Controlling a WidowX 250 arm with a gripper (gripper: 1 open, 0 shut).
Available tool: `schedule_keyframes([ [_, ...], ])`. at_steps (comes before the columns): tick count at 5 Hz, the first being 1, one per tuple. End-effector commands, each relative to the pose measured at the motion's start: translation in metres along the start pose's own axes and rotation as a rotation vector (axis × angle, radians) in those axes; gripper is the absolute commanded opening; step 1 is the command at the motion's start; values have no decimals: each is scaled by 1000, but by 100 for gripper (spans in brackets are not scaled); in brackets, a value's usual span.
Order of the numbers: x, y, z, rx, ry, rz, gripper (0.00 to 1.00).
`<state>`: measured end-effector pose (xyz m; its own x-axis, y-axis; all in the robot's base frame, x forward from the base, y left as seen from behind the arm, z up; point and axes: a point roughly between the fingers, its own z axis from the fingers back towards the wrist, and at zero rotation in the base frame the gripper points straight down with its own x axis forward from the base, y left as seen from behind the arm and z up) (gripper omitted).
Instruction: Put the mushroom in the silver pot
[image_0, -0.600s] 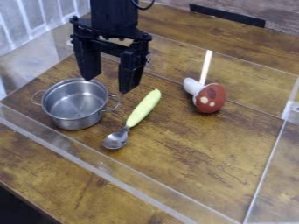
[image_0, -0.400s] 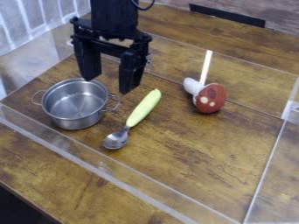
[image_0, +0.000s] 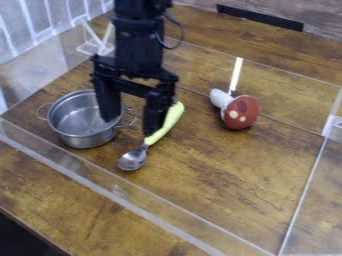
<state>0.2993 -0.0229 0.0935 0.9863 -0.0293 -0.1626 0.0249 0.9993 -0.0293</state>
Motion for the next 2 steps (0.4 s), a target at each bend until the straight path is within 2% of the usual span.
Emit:
schedule_keyframes([
  [1, 27, -28, 22, -8, -93, -49, 100],
  [2, 52, -54, 26, -7, -128, -83, 100],
])
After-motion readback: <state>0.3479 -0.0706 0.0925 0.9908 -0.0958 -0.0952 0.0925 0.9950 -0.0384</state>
